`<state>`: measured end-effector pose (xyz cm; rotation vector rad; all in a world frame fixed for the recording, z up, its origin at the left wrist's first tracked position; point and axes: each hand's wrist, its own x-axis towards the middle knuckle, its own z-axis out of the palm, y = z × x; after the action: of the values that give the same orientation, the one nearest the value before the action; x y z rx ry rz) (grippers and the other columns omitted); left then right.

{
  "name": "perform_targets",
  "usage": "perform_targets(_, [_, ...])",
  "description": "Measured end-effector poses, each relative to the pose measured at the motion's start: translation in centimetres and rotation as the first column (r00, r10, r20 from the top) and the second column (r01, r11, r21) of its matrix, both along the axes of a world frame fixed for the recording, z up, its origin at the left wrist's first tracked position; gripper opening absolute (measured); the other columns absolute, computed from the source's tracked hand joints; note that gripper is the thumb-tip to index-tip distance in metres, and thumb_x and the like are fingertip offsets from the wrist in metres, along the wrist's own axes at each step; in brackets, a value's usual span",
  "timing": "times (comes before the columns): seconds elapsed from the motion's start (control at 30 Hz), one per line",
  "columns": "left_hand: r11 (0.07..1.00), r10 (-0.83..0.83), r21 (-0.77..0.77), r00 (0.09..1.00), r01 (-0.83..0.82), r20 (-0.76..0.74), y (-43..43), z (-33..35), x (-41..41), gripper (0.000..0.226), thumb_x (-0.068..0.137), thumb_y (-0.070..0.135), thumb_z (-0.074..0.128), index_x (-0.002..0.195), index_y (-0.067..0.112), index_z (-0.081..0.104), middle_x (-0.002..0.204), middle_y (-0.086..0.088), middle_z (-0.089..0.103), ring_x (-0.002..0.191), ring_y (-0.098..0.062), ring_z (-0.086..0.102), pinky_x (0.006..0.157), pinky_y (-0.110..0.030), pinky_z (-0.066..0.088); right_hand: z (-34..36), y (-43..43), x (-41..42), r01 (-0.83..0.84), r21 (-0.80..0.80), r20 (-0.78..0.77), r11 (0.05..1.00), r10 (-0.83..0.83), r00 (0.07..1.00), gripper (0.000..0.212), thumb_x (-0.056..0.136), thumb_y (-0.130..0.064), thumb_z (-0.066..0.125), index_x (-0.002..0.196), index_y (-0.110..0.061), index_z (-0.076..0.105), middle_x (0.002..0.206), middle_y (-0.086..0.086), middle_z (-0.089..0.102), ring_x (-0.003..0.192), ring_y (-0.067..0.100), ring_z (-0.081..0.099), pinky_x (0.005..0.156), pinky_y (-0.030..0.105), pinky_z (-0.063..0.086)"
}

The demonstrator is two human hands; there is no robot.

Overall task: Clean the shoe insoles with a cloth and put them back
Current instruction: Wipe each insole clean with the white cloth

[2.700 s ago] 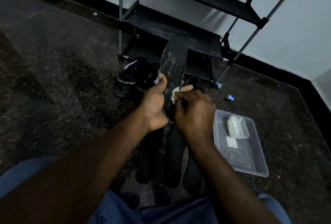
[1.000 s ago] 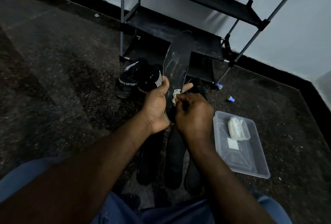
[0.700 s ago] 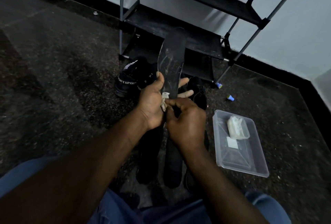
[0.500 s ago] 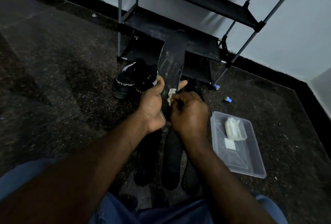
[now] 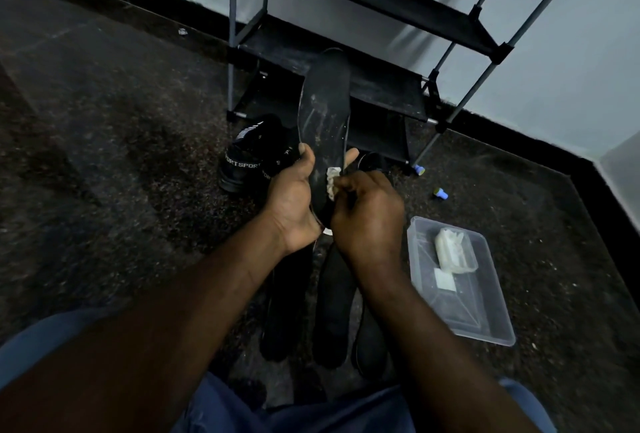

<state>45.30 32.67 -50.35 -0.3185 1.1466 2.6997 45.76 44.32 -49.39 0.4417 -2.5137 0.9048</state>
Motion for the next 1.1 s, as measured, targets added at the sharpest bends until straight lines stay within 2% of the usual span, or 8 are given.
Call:
perform_targets(0.13, [0.998,0.041,0.050,0.999,-0.040,-0.007,-0.3,-0.5,-0.2,0.069,0.107,0.064,0.020,0.147,0.019,0.054,0.146,0.003,0.061,0.133,-0.028,0.060,0.118,-0.047,0.038,-0.4,-1.4,2.3,-0.059,-0.095,0.048,0.994,0.064,0.997,0.021,0.082,-0.007,0.067,0.096,-0.017,0.079,0.099,0.002,0.070,0.086,0.018,0.067,0.078,0.035,0.056])
perform_targets(0.23, [0.994,0.082,0.074,0.996,-0.080,-0.021,-0.3,-0.6,-0.2,0.065,0.107,0.061,0.021,0.143,0.021,0.059,0.145,0.001,0.062,0.130,-0.035,0.061,0.118,-0.055,0.037,-0.3,-1.3,3.5,-0.141,-0.078,0.030,0.987,0.144,0.989,0.021,0.083,-0.008,0.066,0.096,-0.017,0.078,0.098,0.001,0.070,0.086,0.017,0.066,0.076,0.033,0.055])
perform_targets(0.3, [0.995,0.061,0.086,0.998,-0.060,-0.014,0.0,-0.1,-0.1,0.069,0.106,0.062,0.021,0.131,0.020,0.070,0.143,0.000,0.064,0.131,-0.033,0.061,0.113,-0.049,0.043,-0.2,-0.4,2.5,-0.134,0.006,0.003,0.991,0.134,0.991,0.020,0.084,-0.007,0.065,0.097,-0.014,0.078,0.097,0.002,0.068,0.083,0.020,0.065,0.072,0.034,0.053])
perform_targets(0.5, [0.999,0.018,0.036,1.000,-0.019,0.017,0.1,0.2,-0.1,0.077,0.105,0.066,0.020,0.143,0.012,0.059,0.144,0.000,0.062,0.134,-0.019,0.057,0.103,-0.033,0.048,0.6,0.4,0.2,0.025,0.091,-0.007,0.996,-0.025,1.000,0.019,0.082,-0.005,0.066,0.094,-0.015,0.078,0.092,0.004,0.065,0.076,0.023,0.063,0.064,0.025,0.040])
perform_targets(0.73, [0.991,0.107,0.081,0.994,-0.109,0.031,-0.1,-0.1,0.0,0.060,0.107,0.061,0.024,0.133,0.024,0.063,0.139,0.004,0.066,0.129,-0.029,0.063,0.099,-0.042,0.052,-0.4,-1.2,2.8,-0.115,-0.063,0.054,0.991,0.119,0.991,0.023,0.080,-0.009,0.063,0.094,-0.018,0.079,0.095,0.002,0.070,0.084,0.019,0.067,0.076,0.036,0.056])
perform_targets(0.9, [0.997,0.056,0.052,0.998,-0.058,0.036,0.4,0.6,0.0,0.065,0.106,0.063,0.025,0.120,0.019,0.070,0.132,0.001,0.071,0.113,-0.018,0.070,0.092,-0.036,0.054,0.0,0.7,0.3,0.021,0.115,-0.016,0.993,-0.019,1.000,0.020,0.080,-0.009,0.060,0.091,-0.014,0.076,0.092,0.005,0.066,0.076,0.025,0.063,0.063,0.025,0.037])
perform_targets(1.03, [0.999,0.026,0.046,1.000,-0.026,0.010,0.1,0.5,-0.1,0.070,0.105,0.066,0.021,0.126,0.019,0.068,0.108,0.001,0.079,0.112,-0.020,0.068,0.102,-0.039,0.050,-0.4,1.3,-1.2,0.105,0.014,0.070,0.994,-0.106,0.992,0.023,0.079,-0.002,0.064,0.090,-0.016,0.079,0.090,0.008,0.070,0.080,0.026,0.065,0.067,0.017,0.031])
perform_targets(1.1, [0.995,0.044,0.086,0.999,-0.044,-0.002,-0.2,0.3,-0.3,0.067,0.106,0.064,0.021,0.130,0.021,0.066,0.119,0.002,0.076,0.124,-0.025,0.062,0.111,-0.045,0.044,-1.0,1.0,-0.4,0.079,-0.021,0.064,0.997,-0.078,0.995,0.021,0.080,-0.005,0.065,0.092,-0.017,0.079,0.091,0.007,0.070,0.081,0.021,0.064,0.069,0.016,0.033])
